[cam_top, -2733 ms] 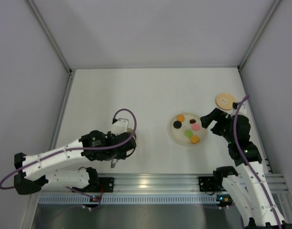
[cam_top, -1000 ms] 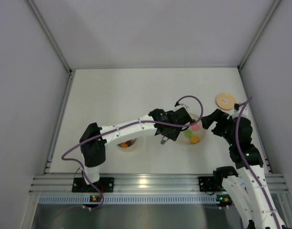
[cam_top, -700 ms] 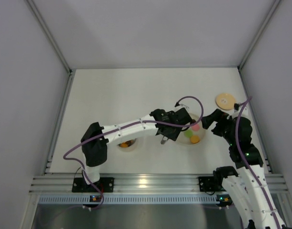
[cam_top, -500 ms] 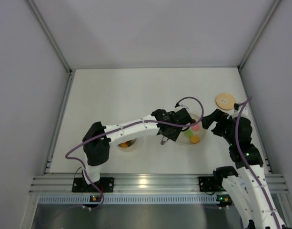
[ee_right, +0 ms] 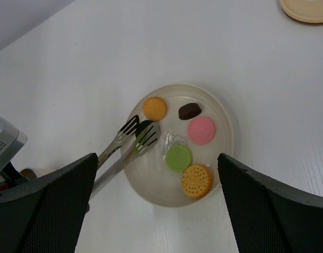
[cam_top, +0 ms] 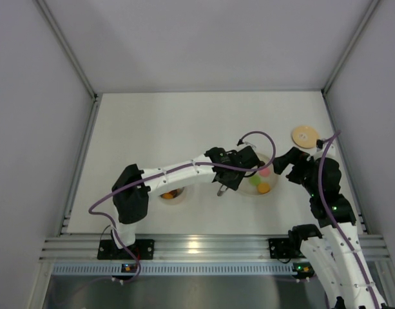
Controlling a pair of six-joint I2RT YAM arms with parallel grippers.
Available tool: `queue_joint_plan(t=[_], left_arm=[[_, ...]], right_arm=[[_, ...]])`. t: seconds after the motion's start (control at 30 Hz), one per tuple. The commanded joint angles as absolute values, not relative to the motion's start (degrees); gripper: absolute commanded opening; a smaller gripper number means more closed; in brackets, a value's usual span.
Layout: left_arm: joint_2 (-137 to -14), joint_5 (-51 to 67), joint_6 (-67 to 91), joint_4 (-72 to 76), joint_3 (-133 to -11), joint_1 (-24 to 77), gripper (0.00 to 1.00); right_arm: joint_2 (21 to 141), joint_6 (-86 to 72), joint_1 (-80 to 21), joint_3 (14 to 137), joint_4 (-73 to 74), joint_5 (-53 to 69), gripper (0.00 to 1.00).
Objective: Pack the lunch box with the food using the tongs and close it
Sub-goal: Pick up the fake food from the plate, then place the fake food in the packing box.
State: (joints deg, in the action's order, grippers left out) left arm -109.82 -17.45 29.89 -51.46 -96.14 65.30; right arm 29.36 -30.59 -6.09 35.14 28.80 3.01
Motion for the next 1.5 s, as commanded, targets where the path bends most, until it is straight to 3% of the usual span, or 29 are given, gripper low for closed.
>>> queue_joint_plan(t=[0.0, 0.43, 1.07, 1.47], left_arm=[[-106.9, -17.3, 29.8, -50.8, -97.5, 65.1, 0.31], [-96.9, -18.2, 30.3, -53.3, -96.2, 65.1, 0.28], [-58.8, -28.0, 48.5, -73.9, -69.3, 65.1, 0.29], [-50.9, -28.0, 56.0, -80.3, -62.0, 65.1, 0.32]], right_arm=[[28.9, -30.1, -5.4, 36.3, 28.4, 2.5, 0.95], [29.2, -30.1, -5.4, 36.5, 28.0, 2.3, 0.95], [31.9, -30.4, -5.4, 35.9, 25.2, 2.9, 0.95], [32.9, -30.3, -5.4, 35.2, 24.3, 3.3, 0.94]])
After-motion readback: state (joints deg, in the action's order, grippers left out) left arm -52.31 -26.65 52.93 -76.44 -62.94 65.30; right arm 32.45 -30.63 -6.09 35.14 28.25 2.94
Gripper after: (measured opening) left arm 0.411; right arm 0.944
